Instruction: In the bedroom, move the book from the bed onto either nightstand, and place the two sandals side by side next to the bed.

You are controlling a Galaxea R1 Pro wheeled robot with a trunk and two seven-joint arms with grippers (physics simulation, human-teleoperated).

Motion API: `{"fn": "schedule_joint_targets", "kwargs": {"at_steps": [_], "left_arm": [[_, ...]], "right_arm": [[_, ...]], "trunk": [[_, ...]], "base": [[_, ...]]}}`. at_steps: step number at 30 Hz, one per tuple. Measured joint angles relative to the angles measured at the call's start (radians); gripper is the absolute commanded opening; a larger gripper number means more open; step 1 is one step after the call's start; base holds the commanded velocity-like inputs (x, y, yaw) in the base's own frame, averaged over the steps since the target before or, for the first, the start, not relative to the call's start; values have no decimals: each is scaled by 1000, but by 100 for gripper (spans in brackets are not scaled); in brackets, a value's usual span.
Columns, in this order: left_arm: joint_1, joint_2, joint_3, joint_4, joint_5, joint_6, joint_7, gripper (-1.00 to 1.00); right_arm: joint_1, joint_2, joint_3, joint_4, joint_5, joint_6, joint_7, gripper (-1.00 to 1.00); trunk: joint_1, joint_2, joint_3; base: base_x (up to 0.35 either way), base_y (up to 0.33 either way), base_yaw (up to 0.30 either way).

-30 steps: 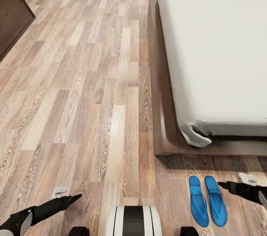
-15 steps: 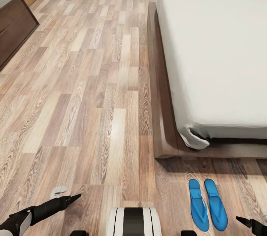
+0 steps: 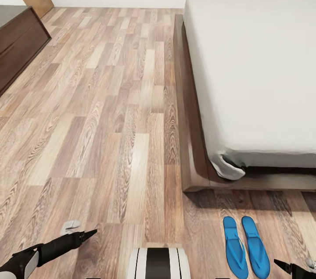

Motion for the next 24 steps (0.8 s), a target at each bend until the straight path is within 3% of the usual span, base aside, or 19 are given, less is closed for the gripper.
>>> {"fn": "schedule_joint_targets", "kwargs": {"at_steps": [7, 10, 11, 24], "left_arm": [[0, 8, 0, 2, 0, 1, 4, 100], [3, 10, 0, 49, 1, -4, 3, 100], [4, 9, -2, 80, 2, -23, 4, 100], [5, 9, 0, 87, 3, -33, 27, 100]], "right_arm": [[0, 7, 0, 1, 0, -38, -2, 100], [0, 8, 0, 1, 0, -43, -1, 100], [0, 22, 2, 1, 0, -43, -3, 100], [0, 37, 1, 1, 1, -43, -9, 100]], "trunk": [[-3, 2, 27], [-5, 2, 39], [-5, 3, 43], [-11, 6, 93]], "base": [[0, 0, 0], [0, 0, 0], [0, 0, 0], [0, 0, 0]]}}
